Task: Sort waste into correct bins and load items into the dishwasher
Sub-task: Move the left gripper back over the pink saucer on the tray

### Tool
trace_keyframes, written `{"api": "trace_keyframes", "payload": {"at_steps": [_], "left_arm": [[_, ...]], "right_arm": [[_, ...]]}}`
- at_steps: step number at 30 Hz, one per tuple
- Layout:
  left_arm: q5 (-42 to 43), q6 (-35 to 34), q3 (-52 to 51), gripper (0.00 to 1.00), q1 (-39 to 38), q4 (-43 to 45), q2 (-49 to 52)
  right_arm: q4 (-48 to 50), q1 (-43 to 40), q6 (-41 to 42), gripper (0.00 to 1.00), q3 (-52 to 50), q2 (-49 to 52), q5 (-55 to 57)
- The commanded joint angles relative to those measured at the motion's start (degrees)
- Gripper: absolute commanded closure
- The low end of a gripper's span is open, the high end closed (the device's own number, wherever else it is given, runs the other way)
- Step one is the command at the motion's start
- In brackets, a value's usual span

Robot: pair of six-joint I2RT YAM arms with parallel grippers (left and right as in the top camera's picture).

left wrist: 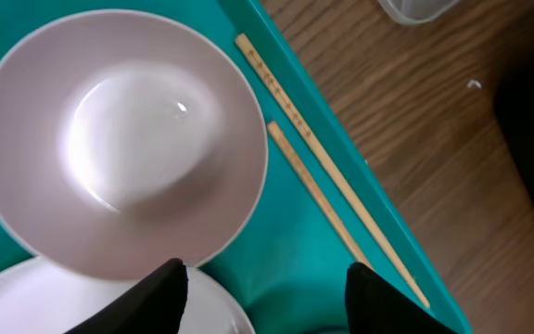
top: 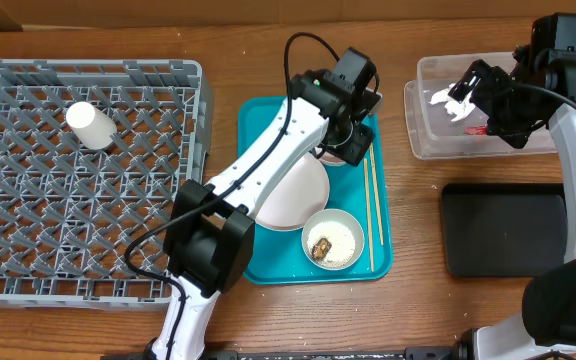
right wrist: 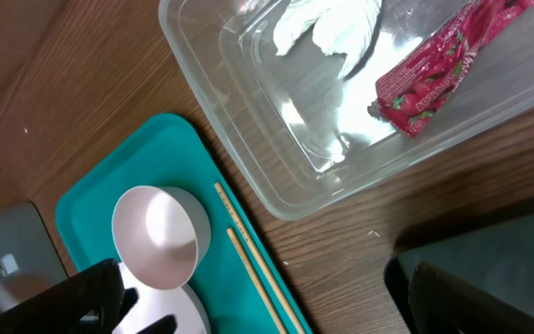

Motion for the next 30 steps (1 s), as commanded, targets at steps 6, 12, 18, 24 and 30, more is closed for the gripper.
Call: {"api": "trace_keyframes", "payload": {"at_steps": [6, 12, 18, 24, 30], "left_arm": [[-2.75, 5.31, -6.51, 0.43, -1.25, 6.36, -0.55], [-4.90, 6.32, -7.63, 0.46, -1.25, 9.68, -0.55], [-4.61, 7.82, -7.65, 0.62, -1.25, 13.00, -0.55], [-4.44, 7.82, -8.50, 0.59, -1.55, 14.49, -0.52], [-4.39, 7.85, -10.73, 0.51, -2.36, 15.78, -0.52]], "right_arm": [[0.33, -0.09, 0.20, 0.00, -0.02, -0.42, -0.20], [0.33, -0.09, 0.20, 0.00, -0.02, -0.42, -0.20], [0.31, -0.09, 0.20, 0.00, -0.02, -0.42, -0.20], [0.33, -0.09, 0.20, 0.00, -0.04, -0.42, -0.20], [0.33, -0.09, 0.20, 0.00, -0.02, -0.42, -0.20]]}}
